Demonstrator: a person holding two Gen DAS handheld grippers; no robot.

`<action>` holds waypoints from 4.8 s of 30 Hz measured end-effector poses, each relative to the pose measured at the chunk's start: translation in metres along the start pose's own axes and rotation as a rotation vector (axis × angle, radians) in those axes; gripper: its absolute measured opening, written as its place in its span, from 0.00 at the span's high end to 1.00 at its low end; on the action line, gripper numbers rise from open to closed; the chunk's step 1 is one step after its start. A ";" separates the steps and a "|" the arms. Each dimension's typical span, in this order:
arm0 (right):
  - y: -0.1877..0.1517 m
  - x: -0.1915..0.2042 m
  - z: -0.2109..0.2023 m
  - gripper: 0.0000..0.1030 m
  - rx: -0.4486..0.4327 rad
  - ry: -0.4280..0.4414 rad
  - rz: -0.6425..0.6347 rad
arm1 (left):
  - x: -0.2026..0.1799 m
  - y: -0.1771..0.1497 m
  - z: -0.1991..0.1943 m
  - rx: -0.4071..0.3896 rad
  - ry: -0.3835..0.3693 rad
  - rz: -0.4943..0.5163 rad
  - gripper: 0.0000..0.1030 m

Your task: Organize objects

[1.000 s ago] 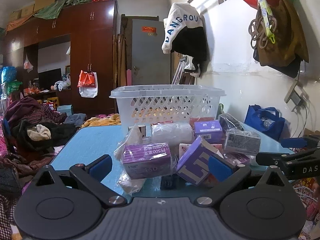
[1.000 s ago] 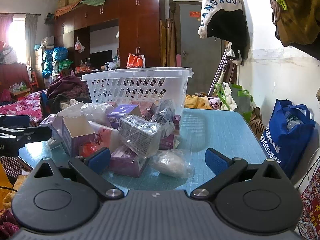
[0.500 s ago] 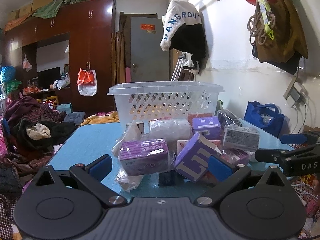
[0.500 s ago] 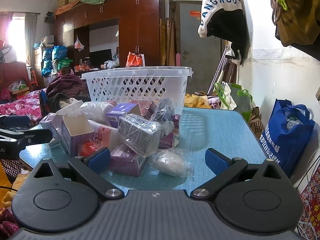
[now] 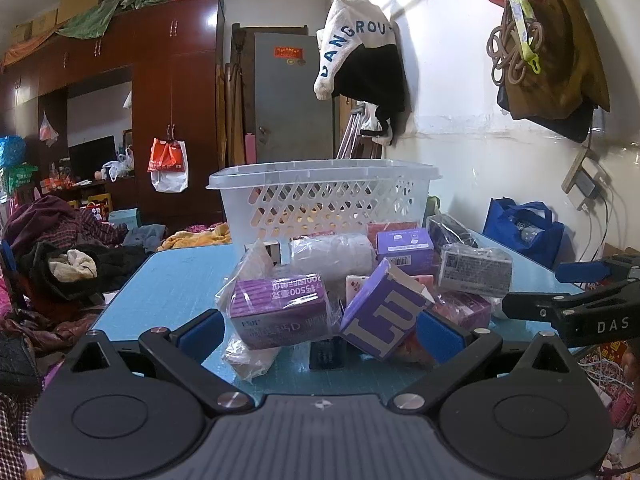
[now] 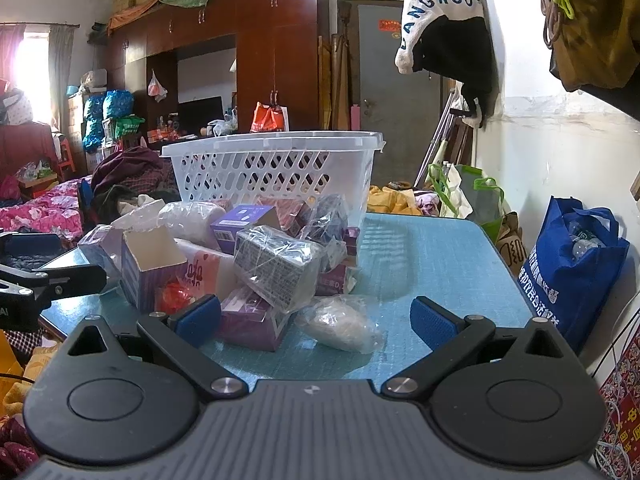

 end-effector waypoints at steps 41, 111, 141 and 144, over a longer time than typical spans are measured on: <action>-0.002 0.002 0.001 0.00 0.011 0.010 -0.007 | -0.007 0.003 0.001 -0.033 -0.015 0.047 0.00; 0.025 0.015 0.008 0.64 -0.175 0.113 0.047 | 0.037 0.003 0.026 -0.145 -0.031 -0.077 0.36; 0.121 -0.008 0.177 0.64 -0.040 0.049 -0.031 | 0.052 0.108 0.233 0.097 -0.048 -0.108 0.36; 0.115 -0.006 0.178 0.64 -0.026 0.062 -0.032 | 0.057 0.105 0.235 0.103 -0.053 -0.126 0.35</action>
Point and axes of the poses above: each gripper's, at about its wrist camera, not at the fingertips, and z roughly the way its jaws point, x to its left, y to its top, the point moved 9 cm from there along z, roughly the way its jaws point, and after that the axes turned 13 degrees about -x, right-handed, at the moved point
